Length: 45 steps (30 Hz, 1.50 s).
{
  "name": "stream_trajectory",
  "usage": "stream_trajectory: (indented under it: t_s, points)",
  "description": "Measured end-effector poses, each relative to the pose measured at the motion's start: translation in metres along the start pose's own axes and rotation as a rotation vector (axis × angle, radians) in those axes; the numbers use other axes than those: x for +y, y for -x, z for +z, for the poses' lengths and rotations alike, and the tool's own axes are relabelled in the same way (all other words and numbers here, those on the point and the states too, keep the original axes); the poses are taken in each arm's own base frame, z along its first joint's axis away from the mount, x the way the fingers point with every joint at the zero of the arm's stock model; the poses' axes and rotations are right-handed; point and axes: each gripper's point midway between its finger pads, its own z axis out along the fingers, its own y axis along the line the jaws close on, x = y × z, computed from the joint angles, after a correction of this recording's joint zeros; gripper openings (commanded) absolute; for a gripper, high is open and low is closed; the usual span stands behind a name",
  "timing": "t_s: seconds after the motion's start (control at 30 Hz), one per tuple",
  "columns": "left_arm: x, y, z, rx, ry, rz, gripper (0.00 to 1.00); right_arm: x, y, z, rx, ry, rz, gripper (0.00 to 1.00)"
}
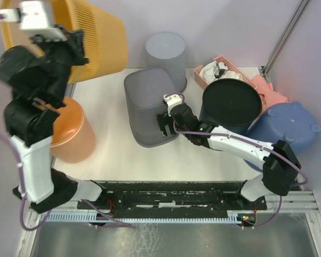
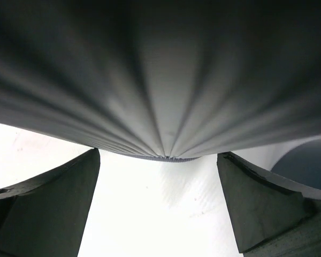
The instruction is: Turn the large container upside down
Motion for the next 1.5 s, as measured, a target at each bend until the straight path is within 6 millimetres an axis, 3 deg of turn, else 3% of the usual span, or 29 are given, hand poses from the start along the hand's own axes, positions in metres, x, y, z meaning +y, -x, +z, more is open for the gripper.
stream_trajectory:
  t_s: [0.13,0.27,0.37,0.6,0.67,0.87,0.97,1.07,1.27,1.37,1.5]
  points:
    - [0.024,0.052,-0.047,-0.158,0.014,-0.075,0.03,0.01,0.007,0.02,-0.024,0.025,-0.001,0.99]
    - [0.045,0.076,-0.079,-0.247,0.046,-0.094,0.03,0.026,0.024,0.048,-0.065,0.063,0.005,0.99]
    - [0.053,0.085,-0.09,-0.281,0.06,-0.101,0.03,0.043,0.041,0.073,-0.098,0.108,0.019,0.99]
    - [0.044,0.086,-0.092,-0.289,0.002,-0.101,0.03,0.099,0.092,0.154,-0.172,0.23,0.067,0.99]
    - [0.041,0.087,-0.092,-0.29,-0.016,-0.099,0.03,0.105,0.089,0.162,-0.162,0.25,0.074,0.99]
    - [0.031,0.086,-0.092,-0.287,-0.069,-0.115,0.03,0.105,0.074,0.153,-0.153,0.276,0.102,0.99]
    - [0.025,0.086,-0.094,-0.288,-0.101,-0.135,0.03,0.108,0.077,0.156,-0.16,0.285,0.117,0.99]
    - [0.021,0.088,-0.096,-0.291,-0.127,-0.156,0.03,0.119,0.099,0.175,-0.212,0.301,0.152,0.99]
    - [0.019,0.081,-0.099,-0.272,-0.14,-0.178,0.03,0.148,0.146,0.236,-0.35,0.34,0.234,0.99]
    - [0.019,0.079,-0.099,-0.264,-0.14,-0.187,0.03,0.154,0.13,0.244,-0.312,0.38,0.246,0.99]
    - [0.018,0.073,-0.097,-0.246,-0.142,-0.201,0.03,0.142,0.079,0.211,-0.191,0.396,0.26,0.99]
